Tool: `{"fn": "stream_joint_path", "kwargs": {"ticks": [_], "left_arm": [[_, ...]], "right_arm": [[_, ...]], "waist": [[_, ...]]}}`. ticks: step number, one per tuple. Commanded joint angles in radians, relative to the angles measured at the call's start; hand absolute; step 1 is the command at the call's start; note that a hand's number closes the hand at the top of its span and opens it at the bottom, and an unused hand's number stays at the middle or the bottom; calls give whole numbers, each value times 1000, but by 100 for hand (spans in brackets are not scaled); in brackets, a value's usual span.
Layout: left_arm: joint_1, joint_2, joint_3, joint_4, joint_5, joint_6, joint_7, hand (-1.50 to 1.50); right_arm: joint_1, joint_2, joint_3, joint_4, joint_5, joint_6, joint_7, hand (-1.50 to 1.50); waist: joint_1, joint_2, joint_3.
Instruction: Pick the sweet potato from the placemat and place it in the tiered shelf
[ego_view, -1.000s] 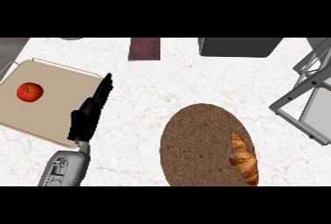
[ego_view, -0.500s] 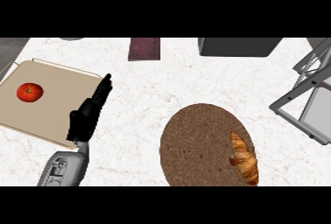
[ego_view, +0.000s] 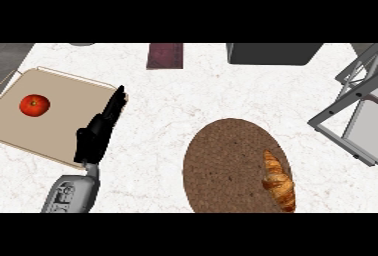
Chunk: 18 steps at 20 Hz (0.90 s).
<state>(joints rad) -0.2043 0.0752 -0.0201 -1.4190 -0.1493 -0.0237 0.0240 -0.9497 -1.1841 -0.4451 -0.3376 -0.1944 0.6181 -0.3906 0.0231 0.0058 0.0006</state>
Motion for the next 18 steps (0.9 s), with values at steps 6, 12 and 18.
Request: {"fn": "stream_joint_path", "kwargs": {"ticks": [6,12,18], "left_arm": [[13,-24,-39,-31,-16,3,9,0],[20,-17,-22,-22,-12,9,-13,0],[1,-11,-10,-26,2,-1,-7,0]], "right_arm": [[-98,-183,-93,178,-72,-10,266,-150],[28,-246,-54,203,-23,114,257,-150],[84,-290,-38,188,4,162,193,-150]], "waist": [[28,13,3],[14,22,10],[10,28,15]]}}
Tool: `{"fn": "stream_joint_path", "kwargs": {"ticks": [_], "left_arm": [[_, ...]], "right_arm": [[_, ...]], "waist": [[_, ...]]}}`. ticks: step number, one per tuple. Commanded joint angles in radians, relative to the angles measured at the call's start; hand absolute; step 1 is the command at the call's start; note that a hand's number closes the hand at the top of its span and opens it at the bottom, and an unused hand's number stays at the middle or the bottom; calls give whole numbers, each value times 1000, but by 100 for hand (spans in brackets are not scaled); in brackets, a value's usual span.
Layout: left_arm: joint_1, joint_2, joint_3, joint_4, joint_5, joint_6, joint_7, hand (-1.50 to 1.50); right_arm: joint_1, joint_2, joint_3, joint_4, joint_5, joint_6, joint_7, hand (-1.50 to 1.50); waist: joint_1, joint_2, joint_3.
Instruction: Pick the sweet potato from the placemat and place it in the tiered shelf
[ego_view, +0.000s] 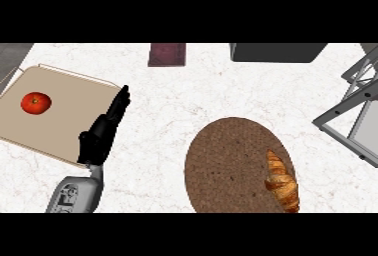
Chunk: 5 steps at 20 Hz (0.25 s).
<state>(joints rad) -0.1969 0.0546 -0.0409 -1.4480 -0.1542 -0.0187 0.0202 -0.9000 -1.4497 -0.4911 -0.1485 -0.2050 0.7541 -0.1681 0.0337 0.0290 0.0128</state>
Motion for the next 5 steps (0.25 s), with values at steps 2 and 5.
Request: {"fn": "stream_joint_path", "kwargs": {"ticks": [2,5], "left_arm": [[14,-1,-1,-12,-1,3,0,0],[16,2,10,-14,8,3,-4,0]], "right_arm": [[61,-28,15,-4,25,49,-63,-150],[99,-22,13,19,27,83,-90,-150]], "waist": [[1,1,6],[-7,-1,8]]}}
